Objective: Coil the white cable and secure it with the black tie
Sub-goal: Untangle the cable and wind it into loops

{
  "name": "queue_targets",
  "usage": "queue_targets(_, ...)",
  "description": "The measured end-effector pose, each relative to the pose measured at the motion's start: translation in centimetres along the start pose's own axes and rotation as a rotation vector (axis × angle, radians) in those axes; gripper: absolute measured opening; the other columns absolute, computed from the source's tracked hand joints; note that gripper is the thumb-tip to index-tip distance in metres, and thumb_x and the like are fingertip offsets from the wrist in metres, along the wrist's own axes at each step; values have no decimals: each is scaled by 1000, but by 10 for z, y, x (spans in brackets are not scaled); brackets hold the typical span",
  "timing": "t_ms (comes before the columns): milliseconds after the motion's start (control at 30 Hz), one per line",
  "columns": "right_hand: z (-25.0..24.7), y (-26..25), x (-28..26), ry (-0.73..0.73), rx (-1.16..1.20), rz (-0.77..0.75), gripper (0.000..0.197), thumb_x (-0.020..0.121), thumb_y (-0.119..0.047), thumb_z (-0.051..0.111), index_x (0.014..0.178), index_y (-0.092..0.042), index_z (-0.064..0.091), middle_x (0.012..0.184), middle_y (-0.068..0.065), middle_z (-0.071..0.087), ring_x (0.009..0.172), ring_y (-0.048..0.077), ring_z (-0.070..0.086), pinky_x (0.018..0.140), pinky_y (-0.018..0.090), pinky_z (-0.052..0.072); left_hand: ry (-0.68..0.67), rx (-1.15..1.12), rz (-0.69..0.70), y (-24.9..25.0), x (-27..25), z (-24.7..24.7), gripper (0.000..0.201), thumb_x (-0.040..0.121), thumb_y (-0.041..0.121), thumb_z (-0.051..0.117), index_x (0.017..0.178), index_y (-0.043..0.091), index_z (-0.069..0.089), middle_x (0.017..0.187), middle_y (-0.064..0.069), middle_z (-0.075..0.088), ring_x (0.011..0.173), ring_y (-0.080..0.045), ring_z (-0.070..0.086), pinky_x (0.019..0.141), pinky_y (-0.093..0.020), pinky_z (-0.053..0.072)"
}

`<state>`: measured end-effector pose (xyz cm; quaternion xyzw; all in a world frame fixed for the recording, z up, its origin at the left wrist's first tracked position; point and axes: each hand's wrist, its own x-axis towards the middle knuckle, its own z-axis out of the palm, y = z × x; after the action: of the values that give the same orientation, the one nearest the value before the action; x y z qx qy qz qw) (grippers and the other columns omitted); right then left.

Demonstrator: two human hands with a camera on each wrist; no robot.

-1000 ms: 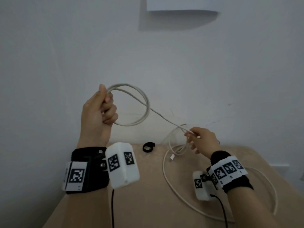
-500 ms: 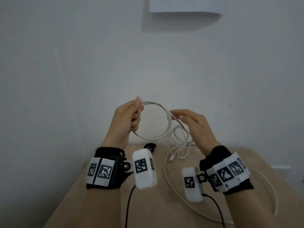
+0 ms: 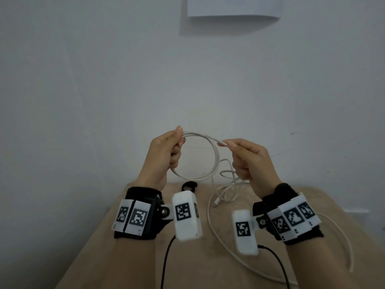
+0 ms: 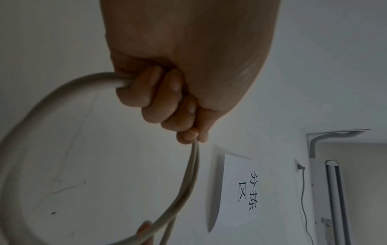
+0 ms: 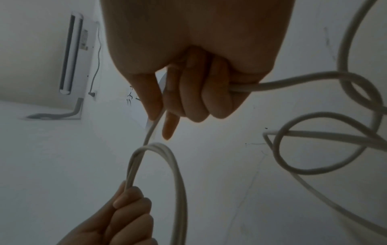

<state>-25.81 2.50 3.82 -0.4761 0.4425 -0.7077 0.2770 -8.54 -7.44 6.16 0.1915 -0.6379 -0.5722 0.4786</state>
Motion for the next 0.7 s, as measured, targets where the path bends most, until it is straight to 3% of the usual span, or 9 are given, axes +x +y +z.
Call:
queue_targets(133, -2, 1, 0, -66, 4, 23, 29, 97, -14, 45, 100, -12, 73, 43, -7, 23, 38, 6, 16, 41, 17, 10, 4, -38, -16, -1, 0, 4, 38, 99, 32, 47, 66, 15, 45, 55, 5, 24, 39, -4, 16, 37, -16, 13)
queue_targets(233, -3, 0, 0, -101, -16, 17, 30, 97, -13, 42, 106, -4, 70, 41, 1, 34, 35, 9, 24, 40, 19, 15, -14, -64, -23, -1, 0, 7, 37, 100, 33, 46, 67, 14, 44, 53, 7, 25, 39, -4, 16, 38, -17, 12)
queue_targets(300, -2, 0, 0, -137, -59, 10, 31, 96, -16, 43, 104, -7, 71, 54, 7, 45, 39, 11, 31, 42, 24, 18, -8, -68, -20, -1, 1, 7, 38, 100, 33, 45, 67, 15, 44, 52, 8, 25, 39, -4, 16, 38, -17, 12)
queue_targets(400, 3, 0, -1, -125, -128, 7, 34, 89, -25, 47, 105, -9, 73, 67, -3, 52, 49, 10, 34, 44, 22, 21, 15, -88, -15, -1, 1, 6, 39, 100, 35, 44, 67, 15, 44, 51, 9, 25, 39, -4, 16, 37, -16, 14)
queue_targets(533, 10, 3, -3, -90, -272, -32, 36, 101, -29, 40, 93, -20, 75, 82, -4, 53, 61, 4, 43, 48, 16, 31, 32, -167, -31, -2, 2, 9, 39, 101, 34, 43, 66, 15, 44, 50, 9, 26, 38, -3, 17, 36, -16, 13)
queue_targets(700, 15, 8, 1, -147, -181, -47, 37, 102, -24, 34, 75, -15, 57, 80, -4, 69, 79, 12, 56, 69, 29, 41, 28, -232, -75, -4, 4, 13, 39, 101, 35, 42, 67, 15, 44, 48, 10, 26, 37, -2, 18, 38, -17, 13)
